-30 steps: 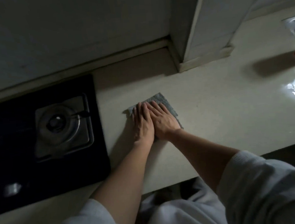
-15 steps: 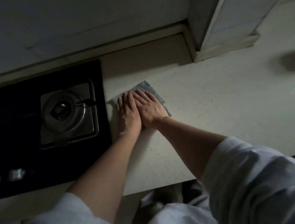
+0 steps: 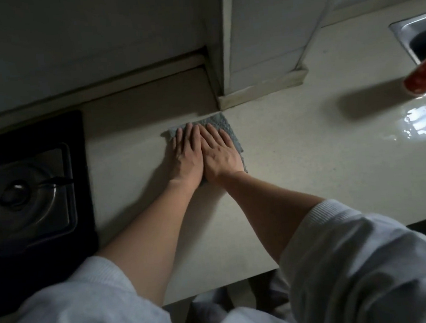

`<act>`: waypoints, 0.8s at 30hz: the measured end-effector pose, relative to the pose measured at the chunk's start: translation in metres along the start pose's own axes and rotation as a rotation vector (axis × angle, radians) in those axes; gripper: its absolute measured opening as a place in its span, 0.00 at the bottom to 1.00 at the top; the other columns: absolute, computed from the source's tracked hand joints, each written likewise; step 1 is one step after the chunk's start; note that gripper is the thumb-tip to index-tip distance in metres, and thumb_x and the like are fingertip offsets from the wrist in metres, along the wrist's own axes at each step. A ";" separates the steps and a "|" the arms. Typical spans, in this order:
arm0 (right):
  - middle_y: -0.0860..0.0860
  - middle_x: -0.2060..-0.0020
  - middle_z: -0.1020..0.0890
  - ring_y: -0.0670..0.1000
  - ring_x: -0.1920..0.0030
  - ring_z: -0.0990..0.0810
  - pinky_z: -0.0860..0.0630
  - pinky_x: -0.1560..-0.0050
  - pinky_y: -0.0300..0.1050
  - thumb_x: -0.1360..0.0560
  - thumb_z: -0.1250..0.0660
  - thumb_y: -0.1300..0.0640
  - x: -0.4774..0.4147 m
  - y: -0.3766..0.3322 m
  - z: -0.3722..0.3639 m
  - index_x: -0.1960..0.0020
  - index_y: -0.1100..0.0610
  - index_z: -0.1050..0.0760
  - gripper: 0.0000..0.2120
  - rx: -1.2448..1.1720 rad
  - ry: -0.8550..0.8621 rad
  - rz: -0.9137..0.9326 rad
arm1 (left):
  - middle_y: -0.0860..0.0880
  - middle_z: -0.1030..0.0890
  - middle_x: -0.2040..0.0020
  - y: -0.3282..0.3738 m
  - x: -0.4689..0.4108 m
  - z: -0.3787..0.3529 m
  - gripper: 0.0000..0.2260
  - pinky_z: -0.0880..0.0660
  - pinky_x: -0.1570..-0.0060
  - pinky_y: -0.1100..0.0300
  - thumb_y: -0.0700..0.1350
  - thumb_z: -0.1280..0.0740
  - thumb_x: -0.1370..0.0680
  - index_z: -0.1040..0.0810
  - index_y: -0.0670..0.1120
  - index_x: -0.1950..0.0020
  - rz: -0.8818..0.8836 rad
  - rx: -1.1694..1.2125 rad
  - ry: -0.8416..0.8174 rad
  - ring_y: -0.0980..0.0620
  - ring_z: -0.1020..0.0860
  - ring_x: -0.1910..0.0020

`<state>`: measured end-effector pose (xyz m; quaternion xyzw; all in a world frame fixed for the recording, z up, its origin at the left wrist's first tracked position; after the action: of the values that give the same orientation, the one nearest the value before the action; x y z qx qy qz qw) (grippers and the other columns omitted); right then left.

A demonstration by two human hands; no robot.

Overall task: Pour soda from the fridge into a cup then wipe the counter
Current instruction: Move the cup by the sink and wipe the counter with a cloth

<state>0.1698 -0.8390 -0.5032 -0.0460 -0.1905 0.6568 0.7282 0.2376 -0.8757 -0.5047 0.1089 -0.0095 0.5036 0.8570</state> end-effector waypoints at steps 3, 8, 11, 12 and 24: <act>0.47 0.20 0.54 0.49 0.21 0.60 0.61 0.22 0.50 0.18 0.53 0.46 0.009 0.033 0.007 0.20 0.52 0.59 0.31 -0.028 0.019 -0.029 | 0.42 0.54 0.20 0.035 -0.006 -0.004 0.27 0.60 0.24 0.50 0.39 0.47 0.17 0.55 0.41 0.21 -0.019 -0.002 -0.021 0.41 0.56 0.22; 0.47 0.20 0.55 0.49 0.21 0.61 0.60 0.22 0.51 0.19 0.53 0.45 0.022 0.082 0.016 0.20 0.51 0.60 0.31 -0.029 0.034 -0.065 | 0.43 0.56 0.20 0.087 -0.017 -0.007 0.28 0.61 0.24 0.51 0.40 0.47 0.18 0.57 0.41 0.21 -0.047 -0.014 -0.057 0.42 0.58 0.22; 0.47 0.20 0.54 0.49 0.21 0.60 0.61 0.22 0.50 0.19 0.52 0.45 0.033 0.111 0.023 0.20 0.52 0.59 0.31 -0.025 0.056 -0.099 | 0.43 0.54 0.20 0.120 -0.021 -0.009 0.28 0.61 0.24 0.51 0.41 0.47 0.19 0.55 0.41 0.21 -0.099 0.016 -0.067 0.42 0.57 0.22; 0.47 0.20 0.54 0.49 0.21 0.60 0.61 0.22 0.50 0.19 0.52 0.45 0.038 0.120 0.026 0.20 0.52 0.59 0.31 -0.024 0.063 -0.107 | 0.43 0.54 0.20 0.130 -0.021 -0.011 0.28 0.61 0.24 0.51 0.40 0.47 0.19 0.55 0.41 0.21 -0.112 0.014 -0.068 0.42 0.57 0.22; 0.48 0.20 0.57 0.51 0.22 0.63 0.64 0.23 0.51 0.18 0.50 0.46 0.087 0.177 0.040 0.20 0.52 0.62 0.33 -0.026 0.080 -0.214 | 0.44 0.56 0.20 0.204 -0.015 -0.030 0.27 0.61 0.24 0.51 0.39 0.49 0.17 0.57 0.43 0.21 -0.224 -0.005 -0.058 0.44 0.58 0.22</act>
<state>-0.0046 -0.7378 -0.5039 -0.0607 -0.1736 0.5703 0.8006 0.0513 -0.7873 -0.4995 0.1217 -0.0235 0.4012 0.9076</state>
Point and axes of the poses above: each hand's wrist, its own x-axis away from the middle knuckle, its own z-axis out of the back of the hand, y = z × x, the point moved 7 cm from there along -x, towards the middle knuckle
